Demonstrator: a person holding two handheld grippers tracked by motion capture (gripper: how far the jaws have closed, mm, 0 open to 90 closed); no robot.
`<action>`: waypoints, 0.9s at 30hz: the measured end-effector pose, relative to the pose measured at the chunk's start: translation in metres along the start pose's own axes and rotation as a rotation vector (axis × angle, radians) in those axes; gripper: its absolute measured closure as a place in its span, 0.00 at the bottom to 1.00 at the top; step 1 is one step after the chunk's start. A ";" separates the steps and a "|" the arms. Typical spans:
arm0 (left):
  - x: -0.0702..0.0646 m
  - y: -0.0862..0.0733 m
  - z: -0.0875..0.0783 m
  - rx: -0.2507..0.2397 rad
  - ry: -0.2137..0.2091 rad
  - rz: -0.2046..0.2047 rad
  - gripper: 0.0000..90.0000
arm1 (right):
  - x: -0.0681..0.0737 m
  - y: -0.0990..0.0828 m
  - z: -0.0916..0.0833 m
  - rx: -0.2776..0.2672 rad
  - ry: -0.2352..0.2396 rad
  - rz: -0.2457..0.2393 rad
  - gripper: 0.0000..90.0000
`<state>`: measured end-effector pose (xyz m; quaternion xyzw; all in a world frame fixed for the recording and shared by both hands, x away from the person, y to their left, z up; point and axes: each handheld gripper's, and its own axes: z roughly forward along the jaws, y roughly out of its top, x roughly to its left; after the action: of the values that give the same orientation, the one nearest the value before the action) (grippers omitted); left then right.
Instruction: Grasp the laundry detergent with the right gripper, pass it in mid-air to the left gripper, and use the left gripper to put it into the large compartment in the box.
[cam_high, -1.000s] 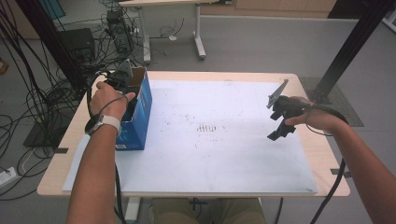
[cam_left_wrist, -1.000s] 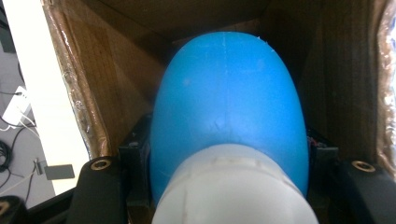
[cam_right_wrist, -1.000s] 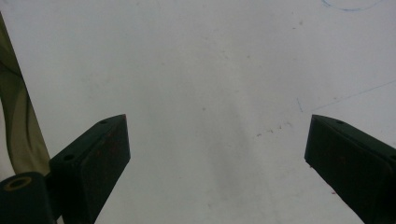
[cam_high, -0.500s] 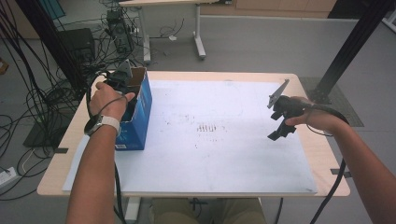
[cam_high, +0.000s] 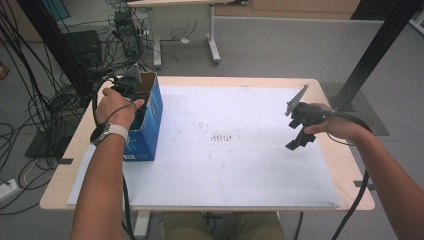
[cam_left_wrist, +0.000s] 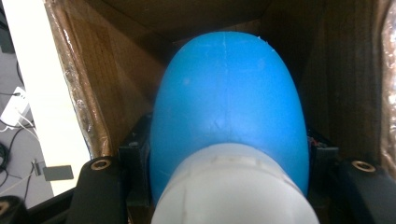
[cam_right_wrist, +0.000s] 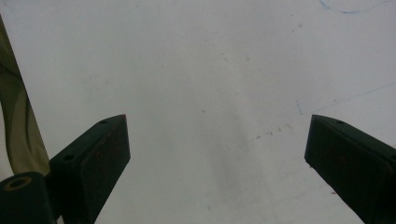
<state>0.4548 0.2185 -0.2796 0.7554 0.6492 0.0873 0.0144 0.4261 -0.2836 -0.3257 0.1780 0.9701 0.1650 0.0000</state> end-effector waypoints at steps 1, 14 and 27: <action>0.000 0.000 0.000 0.001 0.000 0.000 0.42 | 0.000 0.000 0.000 0.000 0.001 -0.001 0.07; -0.001 0.000 0.000 0.000 0.002 0.003 0.42 | -0.001 -0.003 0.001 0.002 0.001 0.003 0.07; 0.000 0.000 0.000 0.001 -0.001 -0.001 0.42 | 0.000 -0.001 0.001 0.002 0.002 -0.002 0.07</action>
<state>0.4546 0.2186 -0.2797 0.7550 0.6498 0.0867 0.0144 0.4257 -0.2841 -0.3271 0.1767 0.9704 0.1644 -0.0010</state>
